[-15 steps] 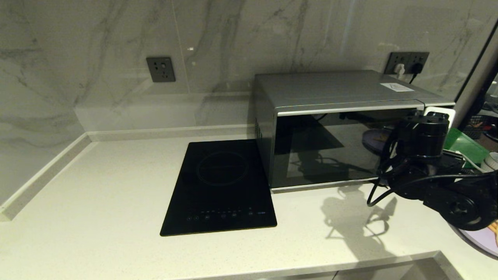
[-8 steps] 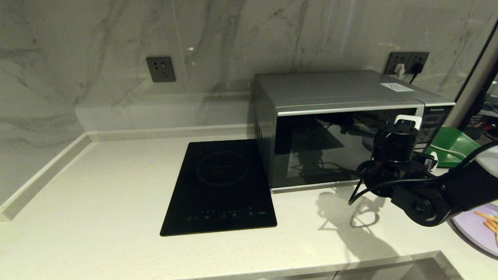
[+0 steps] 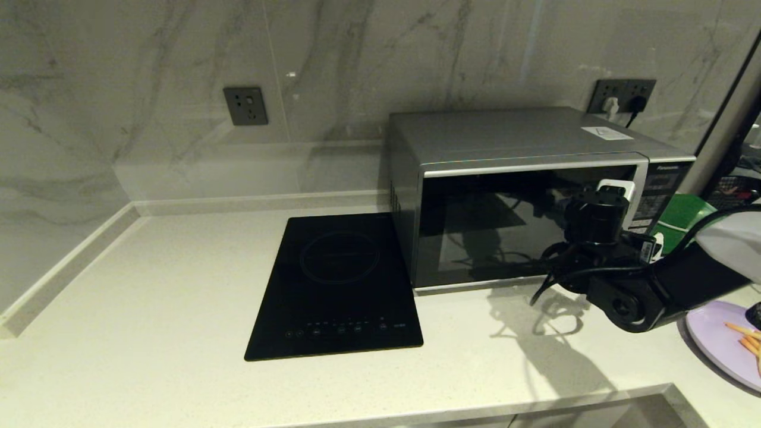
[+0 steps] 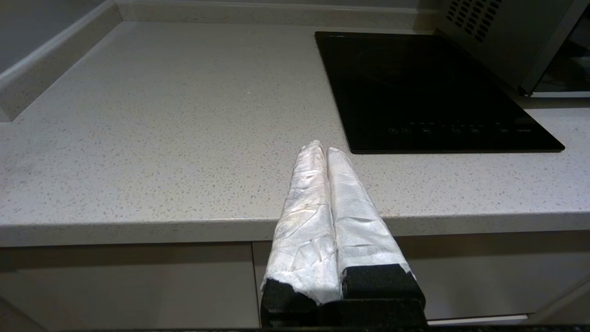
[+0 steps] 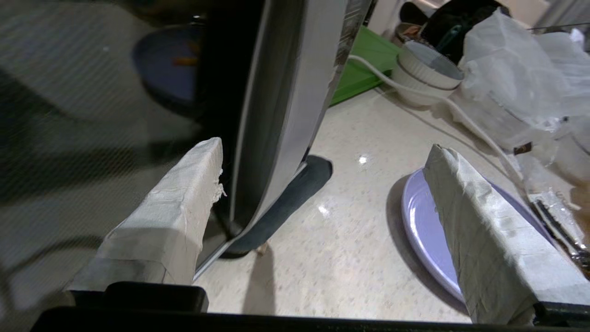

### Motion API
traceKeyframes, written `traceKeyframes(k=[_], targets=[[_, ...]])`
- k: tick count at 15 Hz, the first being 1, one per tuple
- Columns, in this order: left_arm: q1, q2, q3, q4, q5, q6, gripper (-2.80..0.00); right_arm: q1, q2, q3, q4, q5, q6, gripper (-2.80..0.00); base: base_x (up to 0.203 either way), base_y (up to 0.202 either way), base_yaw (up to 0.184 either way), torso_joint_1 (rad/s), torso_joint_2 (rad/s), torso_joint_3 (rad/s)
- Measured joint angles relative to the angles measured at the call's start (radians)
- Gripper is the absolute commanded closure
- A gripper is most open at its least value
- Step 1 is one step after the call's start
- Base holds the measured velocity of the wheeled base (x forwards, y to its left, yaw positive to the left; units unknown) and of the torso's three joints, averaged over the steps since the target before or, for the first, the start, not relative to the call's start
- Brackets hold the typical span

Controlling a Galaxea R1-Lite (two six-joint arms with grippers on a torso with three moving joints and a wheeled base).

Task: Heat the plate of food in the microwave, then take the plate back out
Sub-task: Open the microwave oven

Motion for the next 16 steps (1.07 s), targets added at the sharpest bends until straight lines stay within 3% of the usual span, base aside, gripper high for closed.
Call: traceKeyframes(k=[7, 8, 9, 16], targets=[[0.0, 0.0, 0.0, 0.0, 0.0, 0.0, 0.0, -0.066, 0.035, -0.045, 0.001, 0.008, -0.018, -2.8, 0.0, 0.0, 0.0, 0.0, 0.0, 0.0], [0.0, 0.0, 0.0, 0.0, 0.0, 0.0, 0.0, -0.071, 0.038, -0.048, 0.001, 0.009, -0.019, -1.13, 0.0, 0.0, 0.0, 0.0, 0.0, 0.0], [0.0, 0.0, 0.0, 0.0, 0.0, 0.0, 0.0, -0.076, 0.04, -0.05, 0.0, 0.011, -0.019, 0.0, 0.0, 0.0, 0.0, 0.0, 0.0, 0.0], [0.0, 0.0, 0.0, 0.0, 0.0, 0.0, 0.0, -0.081, 0.052, -0.059, -0.008, 0.016, -0.02, 0.0, 0.0, 0.0, 0.0, 0.0, 0.0, 0.0]])
